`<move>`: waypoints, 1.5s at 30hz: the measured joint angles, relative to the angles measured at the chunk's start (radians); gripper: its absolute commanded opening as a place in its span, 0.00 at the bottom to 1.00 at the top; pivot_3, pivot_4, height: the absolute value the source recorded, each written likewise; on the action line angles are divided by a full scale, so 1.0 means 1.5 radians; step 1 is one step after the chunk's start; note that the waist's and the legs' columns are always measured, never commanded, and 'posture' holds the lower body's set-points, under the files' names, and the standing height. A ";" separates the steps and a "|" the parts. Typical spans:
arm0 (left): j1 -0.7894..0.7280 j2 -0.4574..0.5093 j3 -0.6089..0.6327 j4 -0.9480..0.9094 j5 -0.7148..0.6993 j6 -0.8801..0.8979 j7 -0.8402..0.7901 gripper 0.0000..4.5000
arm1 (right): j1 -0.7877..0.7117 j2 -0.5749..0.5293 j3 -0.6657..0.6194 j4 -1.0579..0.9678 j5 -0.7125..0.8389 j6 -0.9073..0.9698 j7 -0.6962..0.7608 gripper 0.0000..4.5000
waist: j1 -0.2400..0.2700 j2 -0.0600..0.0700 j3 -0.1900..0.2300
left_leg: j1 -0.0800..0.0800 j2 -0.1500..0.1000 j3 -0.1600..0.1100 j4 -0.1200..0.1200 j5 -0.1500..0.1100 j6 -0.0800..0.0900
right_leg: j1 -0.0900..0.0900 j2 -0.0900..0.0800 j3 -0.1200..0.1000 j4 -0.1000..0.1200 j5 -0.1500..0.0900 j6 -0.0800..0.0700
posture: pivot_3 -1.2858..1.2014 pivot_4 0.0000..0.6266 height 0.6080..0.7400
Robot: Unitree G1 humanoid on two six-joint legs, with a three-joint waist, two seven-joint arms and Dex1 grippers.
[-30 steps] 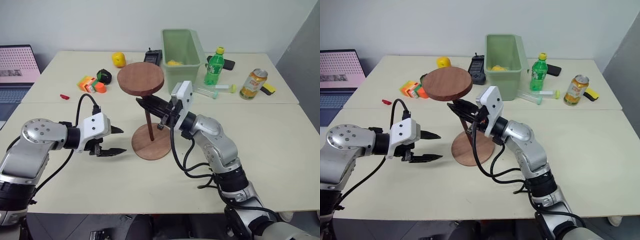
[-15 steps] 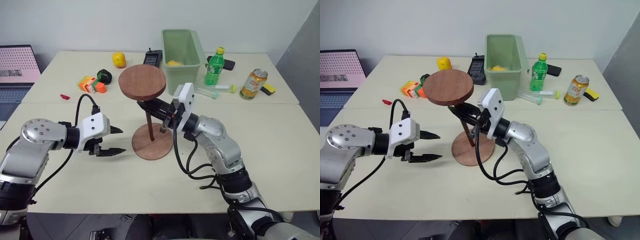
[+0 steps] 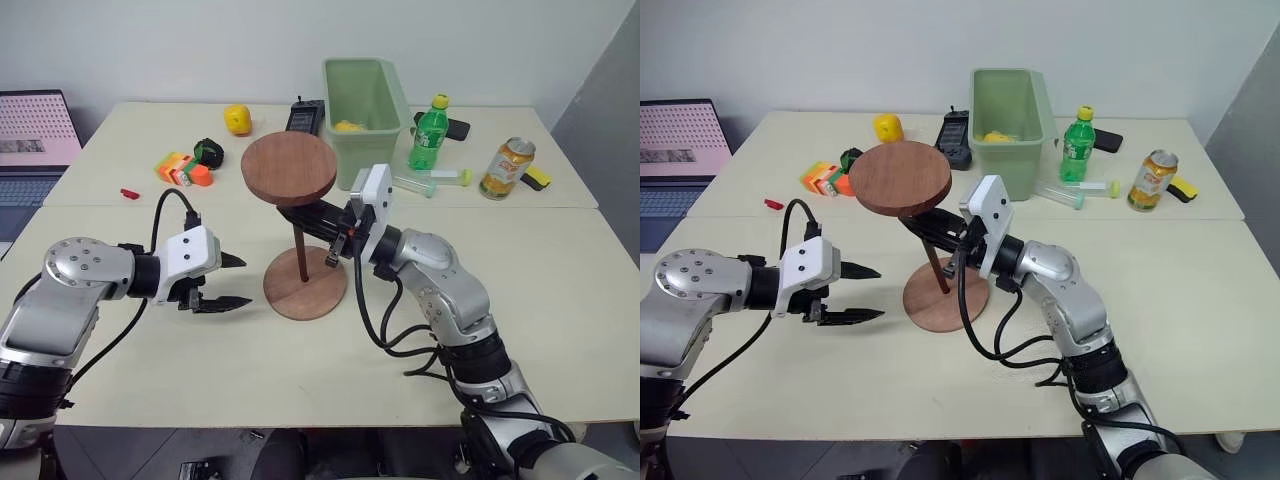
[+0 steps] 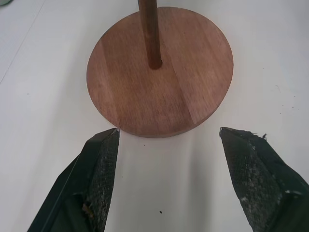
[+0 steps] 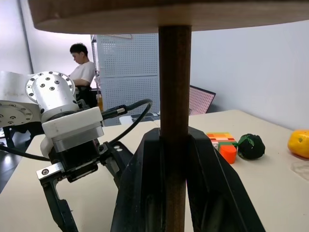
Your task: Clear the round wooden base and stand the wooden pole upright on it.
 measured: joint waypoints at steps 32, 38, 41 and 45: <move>-0.015 0.000 -0.004 0.005 0.003 -0.014 0.000 0.77 | -0.007 -0.026 0.010 -0.009 0.008 0.024 0.016 0.05 | 0.000 0.000 0.000 | 0.000 0.000 0.000 0.000 0.000 0.000 | 0.000 0.000 0.000 0.000 0.000 0.000 | 0.52 0.24 1.00; -0.015 0.000 -0.004 0.005 0.002 -0.013 0.000 0.77 | -0.009 -0.012 0.033 -0.001 -0.025 0.013 -0.014 0.05 | 0.000 0.000 0.000 | 0.000 0.000 0.000 0.000 0.000 0.000 | 0.000 0.000 0.000 0.000 0.000 0.000 | 0.52 0.24 1.00; -0.010 0.000 -0.004 0.005 0.002 -0.011 0.002 0.77 | -0.007 -0.009 0.040 0.001 -0.029 0.009 -0.021 0.05 | 0.000 0.000 -0.001 | 0.001 0.000 0.000 0.000 0.000 0.000 | 0.001 0.000 0.000 0.000 0.000 0.000 | 0.52 0.24 1.00; 0.004 0.000 -0.004 0.003 0.000 0.000 0.005 0.77 | -0.001 -0.012 0.042 0.001 -0.031 0.000 -0.026 0.05 | 0.000 0.000 -0.002 | 0.001 0.000 0.000 0.000 0.000 0.000 | 0.001 0.000 0.000 0.000 0.000 0.000 | 0.52 0.24 1.00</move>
